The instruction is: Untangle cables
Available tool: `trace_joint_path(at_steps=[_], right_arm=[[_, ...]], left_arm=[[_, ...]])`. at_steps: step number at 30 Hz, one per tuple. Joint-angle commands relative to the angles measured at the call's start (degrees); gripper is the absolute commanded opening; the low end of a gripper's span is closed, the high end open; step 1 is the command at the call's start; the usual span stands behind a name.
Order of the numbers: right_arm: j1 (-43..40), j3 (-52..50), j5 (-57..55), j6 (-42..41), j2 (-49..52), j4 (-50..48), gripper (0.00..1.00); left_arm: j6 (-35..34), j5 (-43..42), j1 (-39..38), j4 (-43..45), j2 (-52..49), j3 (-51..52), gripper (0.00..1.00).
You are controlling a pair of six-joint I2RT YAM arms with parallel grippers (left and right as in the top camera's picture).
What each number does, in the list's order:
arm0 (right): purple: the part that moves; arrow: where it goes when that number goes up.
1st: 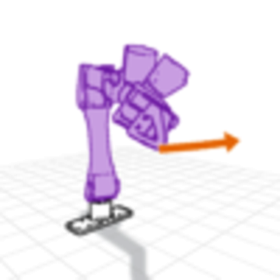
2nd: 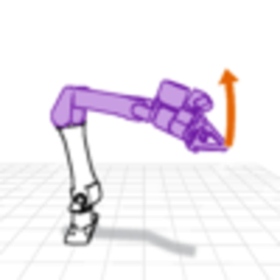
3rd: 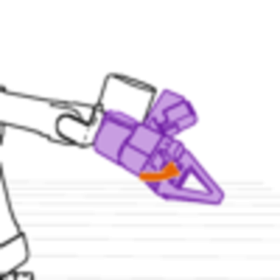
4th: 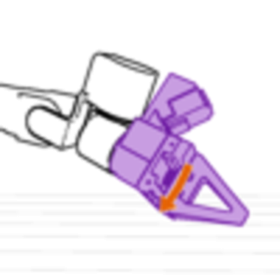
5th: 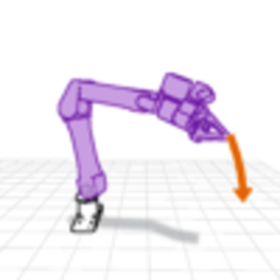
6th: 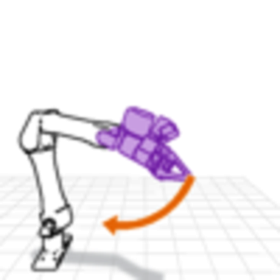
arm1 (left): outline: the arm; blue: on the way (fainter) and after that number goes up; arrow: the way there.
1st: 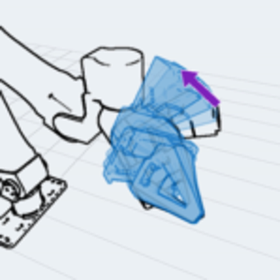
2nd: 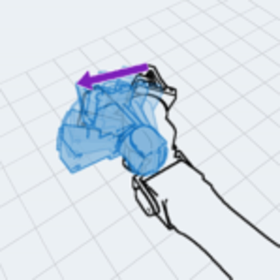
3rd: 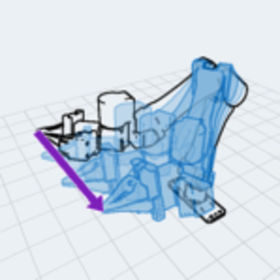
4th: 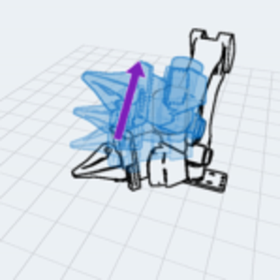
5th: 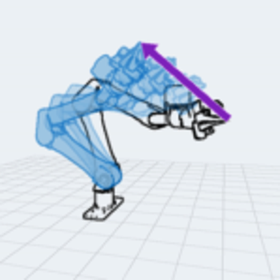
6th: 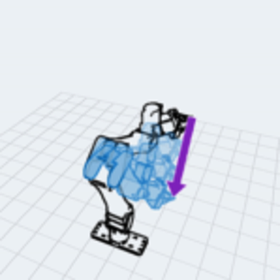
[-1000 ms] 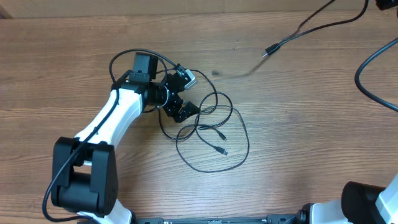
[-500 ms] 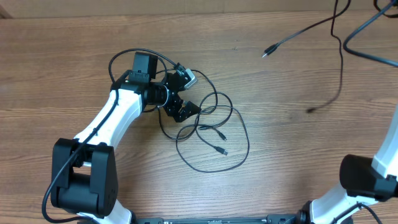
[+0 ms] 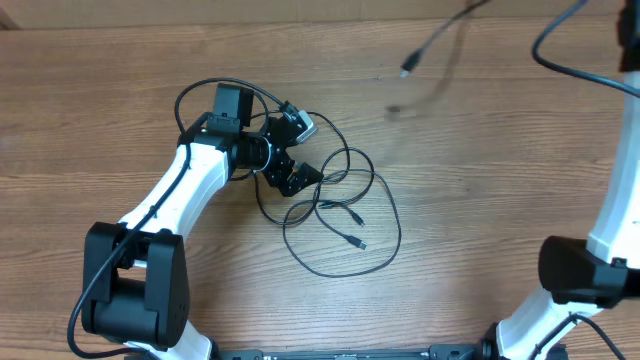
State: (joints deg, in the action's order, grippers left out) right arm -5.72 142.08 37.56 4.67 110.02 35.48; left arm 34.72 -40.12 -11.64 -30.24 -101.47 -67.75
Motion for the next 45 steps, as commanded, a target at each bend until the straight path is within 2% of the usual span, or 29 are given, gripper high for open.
trace_joint_path(at_steps=[1, 5, 9, 16, 27, 35, 40, 41, 42, 43, 44, 45], right_arm=[[2.08, 0.76, 1.57, -2.10, 2.19, -2.49, 0.04], [2.56, 0.76, 1.31, -2.08, 5.03, -5.79, 0.04], [1.44, 0.76, -5.92, -1.14, 8.94, -5.86, 0.04], [-2.60, 0.70, -14.88, 7.50, 18.60, -6.80, 0.04], [-16.74, 0.59, -18.05, 7.43, 30.03, -9.73, 0.04], [-28.41, -0.37, -17.70, 7.41, 33.24, -10.58, 0.04], [-32.94, -0.37, -13.94, 7.41, 35.28, -9.92, 0.04], [-33.35, -0.37, -13.94, 7.41, 35.58, -9.90, 0.07], [-33.70, -0.37, -13.94, 7.41, 35.80, -9.90, 0.29], [-33.97, -0.37, -13.97, 7.43, 35.91, -9.90, 0.61], [-34.14, -0.37, -13.97, 7.41, 35.95, -9.94, 0.98], [-34.18, -0.37, -13.99, 7.43, 35.95, -10.14, 1.00]], left_arm=[[0.44, -0.90, -0.39, 0.07, 1.40, 0.09, 1.00], [0.44, 3.96, -0.39, 0.07, 1.40, 0.09, 1.00], [0.44, 12.37, -0.39, 0.07, 1.40, 0.09, 1.00], [0.44, 21.35, -0.39, 0.07, 1.40, 0.09, 1.00], [0.46, 21.49, -0.39, 0.07, 1.40, 0.09, 0.99], [0.44, 21.49, -0.39, 0.07, 1.40, 0.09, 0.99], [0.46, 21.49, -0.39, 0.07, 1.40, 0.09, 1.00], [0.44, 21.49, -0.39, 0.07, 1.40, 0.09, 0.99], [0.44, 21.49, -0.39, 0.07, 1.40, 0.09, 0.99], [0.46, 21.49, -0.39, 0.07, 1.40, 0.09, 0.99], [0.44, 21.49, -0.39, 0.07, 1.40, 0.09, 1.00], [0.46, 21.49, -0.39, 0.07, 1.40, 0.09, 1.00]])
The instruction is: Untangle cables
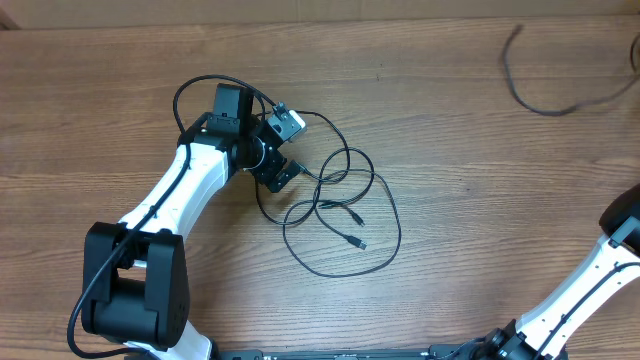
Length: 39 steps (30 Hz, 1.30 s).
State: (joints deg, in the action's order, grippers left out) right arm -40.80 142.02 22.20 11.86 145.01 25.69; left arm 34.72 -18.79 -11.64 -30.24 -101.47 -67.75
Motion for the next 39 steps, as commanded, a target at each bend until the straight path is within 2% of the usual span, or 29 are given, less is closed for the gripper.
trace_joint_path(at_steps=[1, 6, 11, 17, 24, 30, 39], right_arm=[[0.85, -0.31, 1.22, 0.22, 0.96, -0.55, 1.00], [0.87, -0.31, 1.27, 0.22, 0.96, 0.74, 1.00], [0.85, -0.31, 1.44, 0.22, 0.94, 7.30, 1.00], [0.85, -0.13, 1.44, 0.74, 0.92, 19.30, 1.00], [0.98, -0.15, -0.87, 12.07, 0.87, 37.62, 1.00], [0.96, -0.33, -7.91, 14.21, 0.90, 49.18, 1.00], [1.01, -0.59, -11.82, 13.92, 0.90, 54.38, 1.00]], left_arm=[[0.44, 0.15, -0.39, 0.07, 1.40, 0.09, 1.00], [0.44, 0.15, -0.39, 0.07, 1.40, 0.09, 1.00], [0.44, 0.15, -0.39, 0.07, 1.40, 0.09, 1.00], [0.46, 0.15, -0.39, 0.07, 1.40, 0.09, 0.99], [0.44, 0.15, -0.39, 0.07, 1.40, 0.09, 1.00], [0.44, 0.15, -0.39, 0.07, 1.40, 0.09, 1.00], [0.44, 0.15, -0.39, 0.07, 1.40, 0.09, 1.00]])
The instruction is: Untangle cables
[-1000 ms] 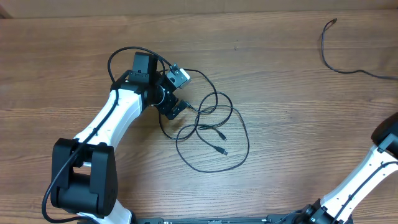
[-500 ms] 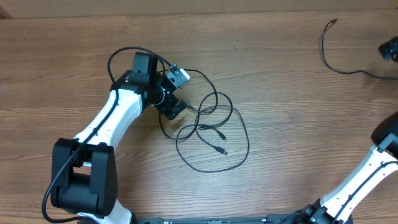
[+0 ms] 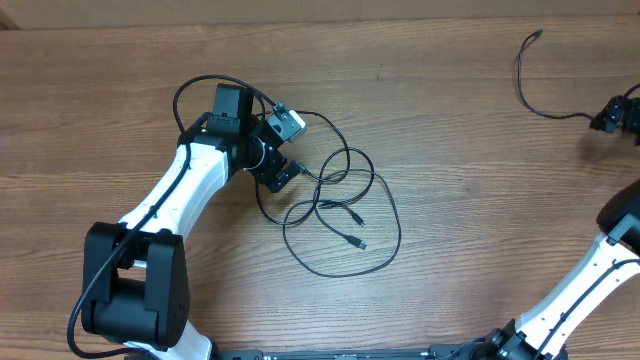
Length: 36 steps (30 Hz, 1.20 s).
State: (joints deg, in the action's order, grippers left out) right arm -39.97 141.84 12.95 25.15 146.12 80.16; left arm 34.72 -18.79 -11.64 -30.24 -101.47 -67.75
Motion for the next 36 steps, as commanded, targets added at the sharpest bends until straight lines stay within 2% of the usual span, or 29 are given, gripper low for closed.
trace_joint_path(at_steps=[1, 8, 19, 24, 36], right_arm=[[0.20, -0.48, -3.43, 0.66, -0.22, -0.11, 1.00], [0.02, -4.39, -10.47, 0.85, -0.11, -4.74, 1.00], [-0.28, -17.51, -11.87, 2.71, -0.11, -18.97, 1.00], [-0.28, -21.55, -11.85, 5.35, -0.11, -25.16, 1.00], [-0.15, -26.34, -6.86, 4.22, 0.87, -45.48, 1.00]], left_arm=[[0.46, 0.15, -0.39, 0.07, 1.40, 0.09, 1.00], [0.46, 0.15, -0.39, 0.07, 1.40, 0.09, 0.99], [0.46, 0.15, -0.39, 0.07, 1.40, 0.09, 1.00], [0.44, 0.15, -0.39, 0.07, 1.40, 0.09, 0.99], [0.44, 0.15, -0.39, 0.07, 1.40, 0.09, 0.99]])
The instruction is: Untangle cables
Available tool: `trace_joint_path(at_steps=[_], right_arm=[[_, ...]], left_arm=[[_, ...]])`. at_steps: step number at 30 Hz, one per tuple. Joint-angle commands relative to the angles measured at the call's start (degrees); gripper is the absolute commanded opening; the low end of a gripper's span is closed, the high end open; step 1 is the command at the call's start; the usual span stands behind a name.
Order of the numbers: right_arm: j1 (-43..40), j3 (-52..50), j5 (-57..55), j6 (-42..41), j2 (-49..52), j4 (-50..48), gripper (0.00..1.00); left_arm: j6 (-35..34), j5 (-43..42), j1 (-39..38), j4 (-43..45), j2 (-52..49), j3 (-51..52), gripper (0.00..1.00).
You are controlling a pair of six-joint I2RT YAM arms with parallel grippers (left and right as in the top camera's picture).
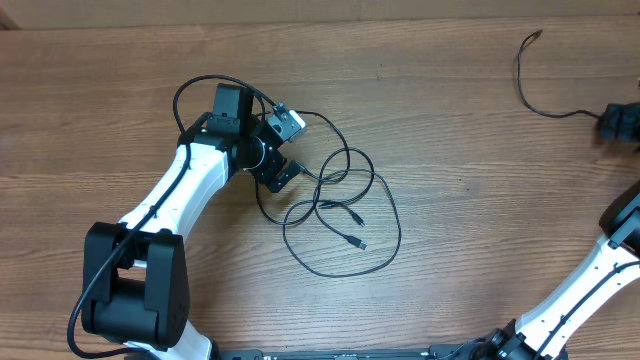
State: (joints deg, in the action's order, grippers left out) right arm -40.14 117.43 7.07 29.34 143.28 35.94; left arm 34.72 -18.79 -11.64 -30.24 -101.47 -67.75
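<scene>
A tangle of thin black cables point(342, 205) lies in loops at the table's middle, with two plug ends inside the loops. My left gripper point(290, 148) sits at the tangle's left edge, its fingers spread, with a strand running between them. One separate black cable point(527, 82) lies curved at the far right. Its near end reaches my right gripper point(620, 122), a dark block at the frame's right edge. Whether those jaws hold the cable end does not show.
The wooden table point(480, 220) carries nothing else. The left arm's own black lead point(190, 90) loops beside its wrist. The right arm's white link point(590, 290) crosses the lower right corner.
The right gripper has shifted slightly right and down, toward the frame's edge. The separate cable lies as before, and the left gripper and the tangle have not moved.
First the right arm held one cable high above the table's far side, while the left gripper sat in the tangle. Then that cable hung over the right corner and the left gripper had drawn back a little. Later the cable lay flat at the right, and it stays there.
</scene>
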Motion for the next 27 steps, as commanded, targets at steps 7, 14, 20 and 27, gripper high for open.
trace_joint_path(at_steps=[7, 14, 20, 27], right_arm=[[0.33, -1.92, 0.26, -2.01, 8.26, -5.81, 1.00], [0.33, -1.92, 8.83, -7.34, 11.61, -11.23, 1.00], [1.01, -1.92, 17.49, -11.85, 14.16, -18.03, 1.00], [3.85, -1.92, 17.46, -11.32, 15.87, -23.93, 1.00]], left_arm=[[0.46, 0.15, -0.39, 0.07, 1.40, 0.09, 0.99], [0.46, 0.15, -0.39, 0.07, 1.40, 0.09, 0.99], [0.46, 0.15, -0.39, 0.07, 1.40, 0.09, 1.00], [0.46, 0.15, -0.39, 0.07, 1.40, 0.09, 1.00]])
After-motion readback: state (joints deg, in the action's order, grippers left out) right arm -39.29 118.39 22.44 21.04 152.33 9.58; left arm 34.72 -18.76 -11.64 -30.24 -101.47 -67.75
